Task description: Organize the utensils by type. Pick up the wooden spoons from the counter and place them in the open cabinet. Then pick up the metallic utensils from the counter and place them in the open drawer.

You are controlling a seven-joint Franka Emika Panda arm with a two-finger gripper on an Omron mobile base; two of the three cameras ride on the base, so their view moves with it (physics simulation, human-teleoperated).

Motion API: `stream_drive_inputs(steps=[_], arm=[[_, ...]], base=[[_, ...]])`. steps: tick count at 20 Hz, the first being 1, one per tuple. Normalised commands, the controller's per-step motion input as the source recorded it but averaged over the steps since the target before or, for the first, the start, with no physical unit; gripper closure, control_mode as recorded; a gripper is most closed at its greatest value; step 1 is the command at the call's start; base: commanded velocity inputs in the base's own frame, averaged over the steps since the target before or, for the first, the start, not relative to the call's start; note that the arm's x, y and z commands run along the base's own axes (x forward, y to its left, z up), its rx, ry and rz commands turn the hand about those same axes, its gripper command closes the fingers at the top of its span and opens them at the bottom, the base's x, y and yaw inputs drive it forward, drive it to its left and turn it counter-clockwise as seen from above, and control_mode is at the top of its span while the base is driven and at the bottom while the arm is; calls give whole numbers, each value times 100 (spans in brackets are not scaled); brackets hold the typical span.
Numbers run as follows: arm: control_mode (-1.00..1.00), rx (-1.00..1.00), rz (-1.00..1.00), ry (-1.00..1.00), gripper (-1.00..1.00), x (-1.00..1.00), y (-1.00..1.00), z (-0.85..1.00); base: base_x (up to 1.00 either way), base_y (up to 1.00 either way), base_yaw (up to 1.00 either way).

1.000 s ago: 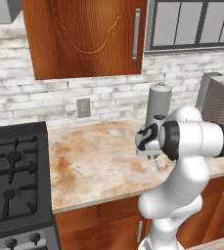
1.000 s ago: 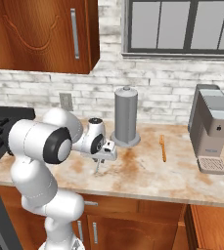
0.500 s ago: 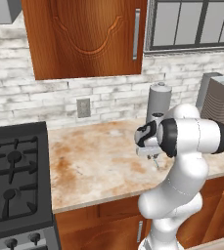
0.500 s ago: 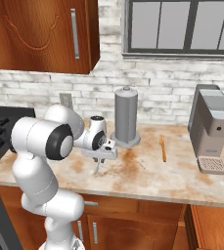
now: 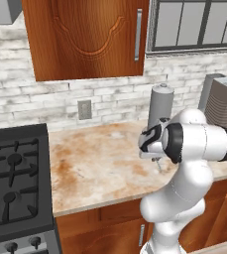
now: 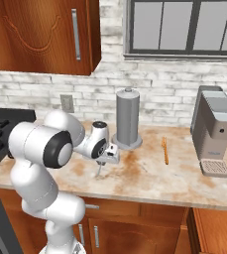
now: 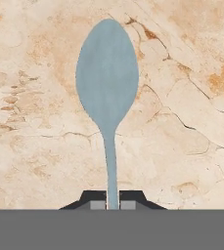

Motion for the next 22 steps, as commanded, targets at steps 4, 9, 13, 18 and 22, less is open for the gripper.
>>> stream_drive_inputs(steps=[4,9,13,18,22], arm=[[-100,9,2,0,100,8,0,11],[-100,4,0,1,100,1,0,0],[-100,-1,0,0,100,1,1,-81],[-100,-11,0,-14,100,-5,5,-100],[-100,-14,0,-21,100,-11,2,-100]], base=[[0,0,0],[0,0,0],[0,0,0],[0,0,0],[0,0,0]])
